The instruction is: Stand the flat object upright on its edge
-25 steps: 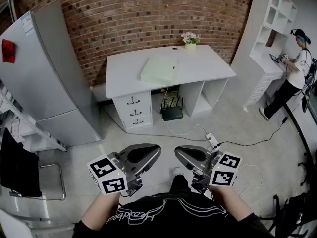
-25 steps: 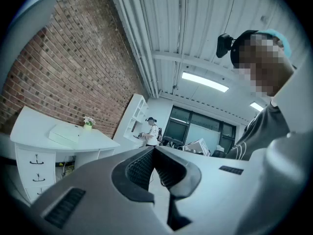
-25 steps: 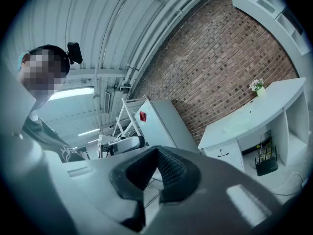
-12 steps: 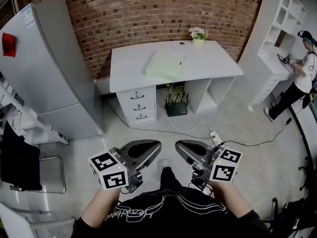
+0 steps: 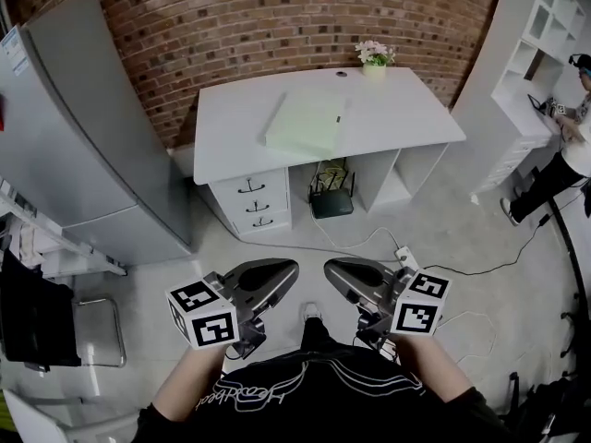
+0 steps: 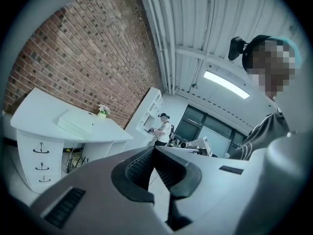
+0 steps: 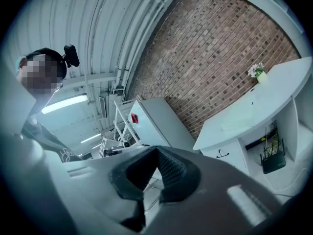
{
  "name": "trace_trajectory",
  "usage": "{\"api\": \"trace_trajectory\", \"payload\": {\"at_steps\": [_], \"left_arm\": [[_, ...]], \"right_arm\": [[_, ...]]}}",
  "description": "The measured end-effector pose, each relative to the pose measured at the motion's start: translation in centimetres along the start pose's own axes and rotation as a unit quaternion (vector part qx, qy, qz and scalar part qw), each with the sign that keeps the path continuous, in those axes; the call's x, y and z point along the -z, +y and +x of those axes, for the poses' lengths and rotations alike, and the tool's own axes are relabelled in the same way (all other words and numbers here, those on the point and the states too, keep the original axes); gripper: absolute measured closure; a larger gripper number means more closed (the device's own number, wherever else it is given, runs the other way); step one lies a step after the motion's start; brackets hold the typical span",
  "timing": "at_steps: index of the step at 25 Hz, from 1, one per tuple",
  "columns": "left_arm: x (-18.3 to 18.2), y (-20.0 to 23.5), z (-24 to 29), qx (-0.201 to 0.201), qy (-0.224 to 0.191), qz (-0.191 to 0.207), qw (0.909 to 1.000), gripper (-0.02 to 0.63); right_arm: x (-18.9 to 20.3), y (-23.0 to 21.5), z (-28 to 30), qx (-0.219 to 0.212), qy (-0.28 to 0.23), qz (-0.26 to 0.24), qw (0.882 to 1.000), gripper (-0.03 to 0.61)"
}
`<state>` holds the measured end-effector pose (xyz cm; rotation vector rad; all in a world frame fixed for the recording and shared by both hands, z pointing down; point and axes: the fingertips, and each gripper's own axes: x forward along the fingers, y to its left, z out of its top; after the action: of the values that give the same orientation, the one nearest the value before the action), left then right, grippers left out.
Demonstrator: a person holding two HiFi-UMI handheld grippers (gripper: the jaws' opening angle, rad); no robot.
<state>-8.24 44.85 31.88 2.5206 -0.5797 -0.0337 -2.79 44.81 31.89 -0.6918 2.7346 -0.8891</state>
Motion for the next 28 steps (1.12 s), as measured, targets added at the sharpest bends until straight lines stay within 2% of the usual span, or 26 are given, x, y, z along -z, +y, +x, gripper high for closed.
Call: {"api": "trace_trajectory", "payload": {"at_steps": [9,14,20,28], "left_arm": [[-3.6,9.0,8.6,-0.008,0.028,-0.037,0.9989,0.612],[-5.8,12.8,12.7,-0.017,0.035,-0.045,0.9982,0.612],[-7.2,15.5,15.4,-0.025,0.036,-0.043,0.9981,0.612],[-8.5,18.8,16.2,-0.031,0.032,-0.062,0.9971,0.612]], "right_arm": [[-5.5,-10.9,2.8,0.009,0.006,0.035,0.999,0.574],[-8.5,-15.7,3.4,0.012,0.003,0.04,0.999,0.574],[-11.0,-19.2,2.7,0.022,-0.012,0.042,0.999,0.574],[-12.1,-22.2,2.5,0.046,-0.028,0.052,0.997,0.574]]}}
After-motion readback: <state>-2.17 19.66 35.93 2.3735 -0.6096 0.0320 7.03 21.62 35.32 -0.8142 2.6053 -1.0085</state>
